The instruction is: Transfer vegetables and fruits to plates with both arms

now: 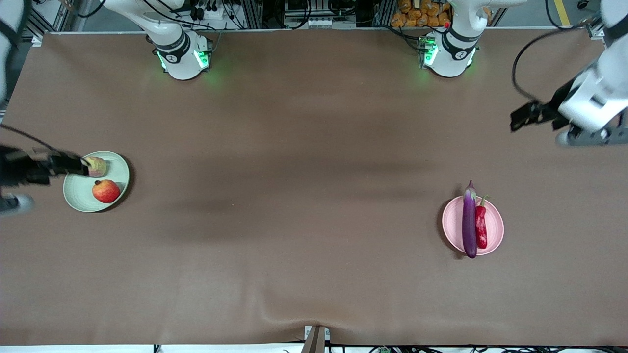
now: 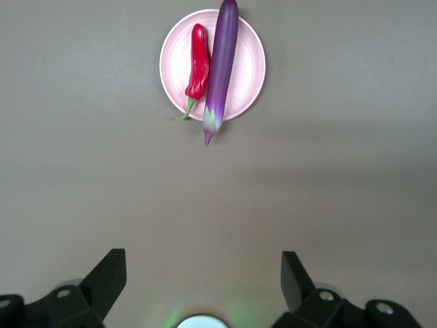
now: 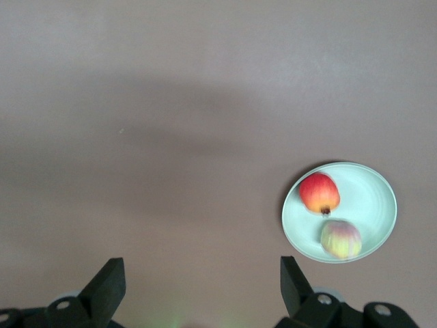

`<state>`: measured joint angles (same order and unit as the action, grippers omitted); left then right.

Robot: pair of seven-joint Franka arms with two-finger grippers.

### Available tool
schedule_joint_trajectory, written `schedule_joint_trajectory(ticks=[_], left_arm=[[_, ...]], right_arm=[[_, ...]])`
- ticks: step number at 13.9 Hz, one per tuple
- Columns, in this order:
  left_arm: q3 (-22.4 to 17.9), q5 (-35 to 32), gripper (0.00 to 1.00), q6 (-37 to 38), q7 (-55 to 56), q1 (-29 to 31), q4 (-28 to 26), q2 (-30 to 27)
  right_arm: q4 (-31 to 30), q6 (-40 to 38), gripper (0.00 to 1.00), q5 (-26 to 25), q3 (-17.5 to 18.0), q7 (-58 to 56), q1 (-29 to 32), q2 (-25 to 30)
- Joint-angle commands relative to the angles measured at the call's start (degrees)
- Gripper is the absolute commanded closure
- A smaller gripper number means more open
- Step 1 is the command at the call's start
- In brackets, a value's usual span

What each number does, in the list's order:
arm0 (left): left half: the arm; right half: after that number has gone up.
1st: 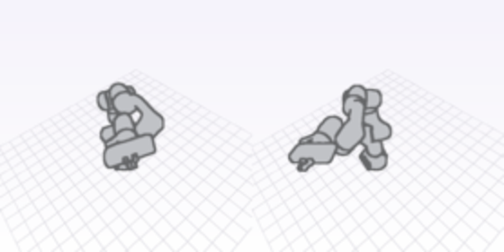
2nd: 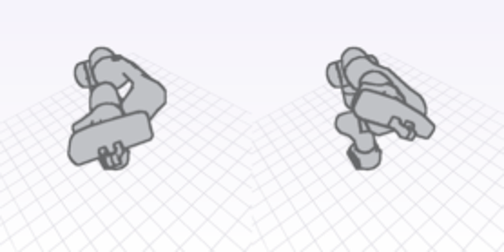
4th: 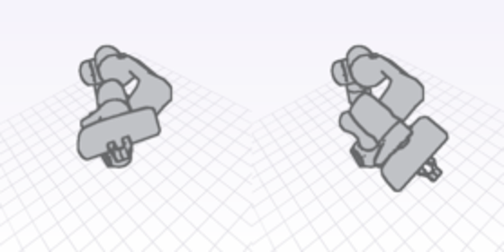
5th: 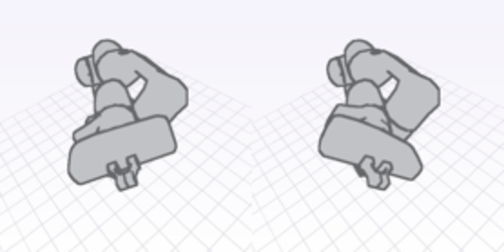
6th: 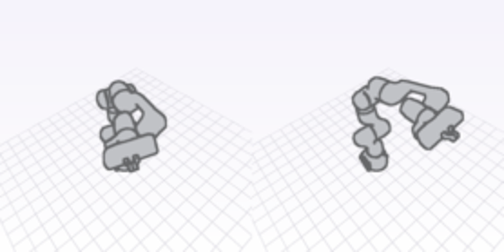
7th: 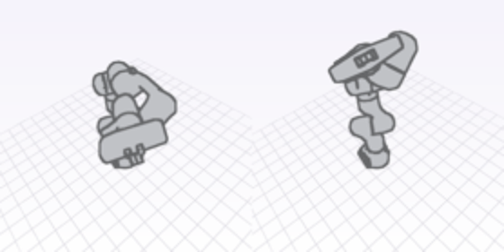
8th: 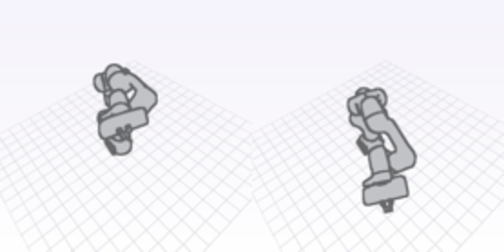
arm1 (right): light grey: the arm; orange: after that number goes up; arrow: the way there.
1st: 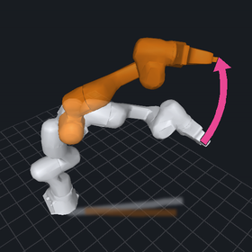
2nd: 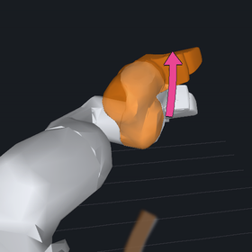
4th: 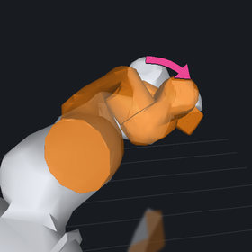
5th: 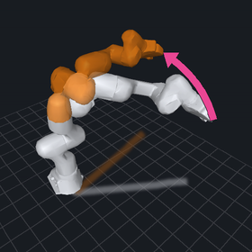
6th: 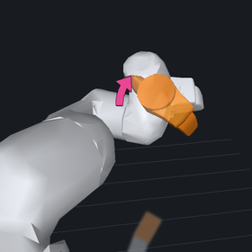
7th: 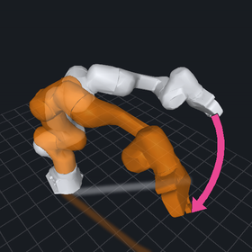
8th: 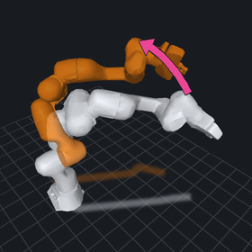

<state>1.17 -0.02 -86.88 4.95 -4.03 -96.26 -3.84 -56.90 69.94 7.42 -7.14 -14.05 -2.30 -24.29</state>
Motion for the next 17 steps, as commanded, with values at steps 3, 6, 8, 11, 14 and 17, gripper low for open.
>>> schedule_joint_trajectory(ticks=[3,6,8,11,14,17], left_arm=[[2.52,0.64,0.0,5.48,-5.65,2.36,3.62,-0.56],[2.43,-0.07,0.0,6.81,-5.13,2.36,6.61,1.29],[2.43,-0.07,0.0,6.81,-4.95,2.45,6.61,1.55],[2.61,0.2,0.0,6.81,-4.51,2.1,6.79,2.08],[2.78,0.72,0.0,6.81,-1.97,1.66,6.79,2.17],[3.4,0.55,0.0,4.71,1.29,1.39,6.79,2.35]], right_arm=[[-5.31,-3.49,0.0,-0.92,0.55,7.94,0.19,11.0],[-11.81,-2.44,0.0,-2.75,1.6,11.67,-0.07,16.8],[-19.0,1.14,0.0,-4.6,4.4,12.11,0.36,21.8],[-29.49,8.28,0.0,-4.87,5.64,12.02,0.45,27.27],[-30.46,7.84,0.0,-4.87,5.73,11.32,0.45,28.42],[-27.5,8.02,0.0,-4.44,5.47,11.23,1.24,27.63]])
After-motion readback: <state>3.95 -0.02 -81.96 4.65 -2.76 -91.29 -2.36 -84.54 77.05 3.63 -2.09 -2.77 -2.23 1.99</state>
